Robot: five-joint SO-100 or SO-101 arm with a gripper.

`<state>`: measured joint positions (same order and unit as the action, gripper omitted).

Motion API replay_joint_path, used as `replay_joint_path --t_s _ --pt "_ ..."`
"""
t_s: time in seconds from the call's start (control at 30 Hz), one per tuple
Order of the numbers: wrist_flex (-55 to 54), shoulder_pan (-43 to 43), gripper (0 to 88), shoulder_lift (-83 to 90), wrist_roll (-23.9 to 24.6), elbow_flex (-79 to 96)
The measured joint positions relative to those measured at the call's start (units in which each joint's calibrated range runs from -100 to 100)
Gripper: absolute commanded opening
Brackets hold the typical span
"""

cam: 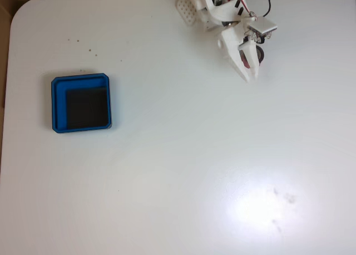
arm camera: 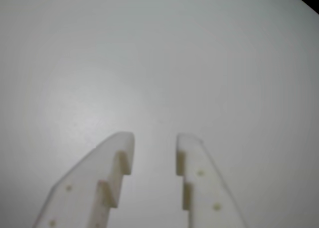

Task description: Pick the red roll and drop it in the blue box

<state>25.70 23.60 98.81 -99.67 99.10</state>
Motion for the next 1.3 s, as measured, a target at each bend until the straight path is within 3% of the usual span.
replay_joint_path --t_s 0.9,1.3 --pt "0.00 13.26 2.2 0.00 0.00 0.00" --pt "0.99 13.85 2.2 0.00 0.00 0.00"
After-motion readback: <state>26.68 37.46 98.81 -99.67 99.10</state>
